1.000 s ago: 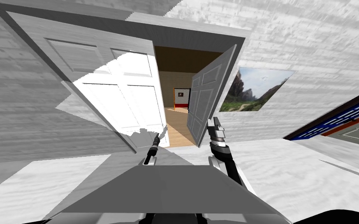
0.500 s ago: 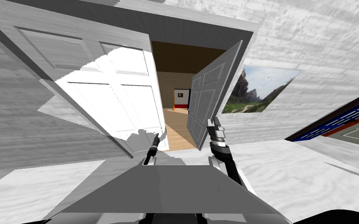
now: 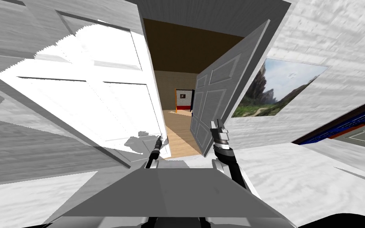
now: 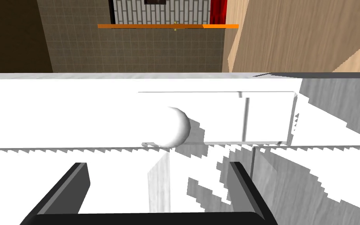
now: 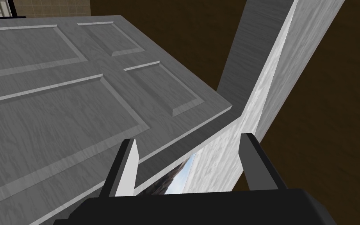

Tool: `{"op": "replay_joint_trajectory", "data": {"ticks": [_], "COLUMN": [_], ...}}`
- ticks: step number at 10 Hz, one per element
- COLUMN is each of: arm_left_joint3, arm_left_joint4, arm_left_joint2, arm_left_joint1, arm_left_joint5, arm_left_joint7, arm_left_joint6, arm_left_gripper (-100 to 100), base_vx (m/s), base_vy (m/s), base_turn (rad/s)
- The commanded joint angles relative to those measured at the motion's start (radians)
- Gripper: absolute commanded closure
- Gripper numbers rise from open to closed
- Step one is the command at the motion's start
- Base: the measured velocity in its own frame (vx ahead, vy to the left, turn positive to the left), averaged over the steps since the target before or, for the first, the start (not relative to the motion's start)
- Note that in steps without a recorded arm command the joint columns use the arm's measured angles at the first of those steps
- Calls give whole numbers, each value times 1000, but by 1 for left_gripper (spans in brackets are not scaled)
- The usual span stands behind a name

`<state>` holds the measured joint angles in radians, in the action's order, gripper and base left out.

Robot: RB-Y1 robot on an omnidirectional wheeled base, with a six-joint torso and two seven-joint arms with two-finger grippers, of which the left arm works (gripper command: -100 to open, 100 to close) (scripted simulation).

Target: Push the door open

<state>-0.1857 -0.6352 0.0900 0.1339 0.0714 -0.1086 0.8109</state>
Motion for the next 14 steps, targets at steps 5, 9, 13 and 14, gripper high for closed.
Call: {"op": "replay_joint_trajectory", "data": {"ticks": [5,9,13,14], "arm_left_joint3": [-7,-7,-41,-54], "arm_left_joint4": [7,7,5,4], "arm_left_joint2": [-5,-5,0,1], "arm_left_joint1": [-1,-1,-5,-6], "arm_left_joint5": [-4,-4,-39,-51], "arm_left_joint7": [6,6,34,44], "arm_left_joint6": [6,6,4,4], "arm_left_gripper": [-100,100,100,100], "base_vx": [169,-19,58,175], "base_vy": [23,-1,-1,14], "base_turn": [-15,-5,-43,-62]}}
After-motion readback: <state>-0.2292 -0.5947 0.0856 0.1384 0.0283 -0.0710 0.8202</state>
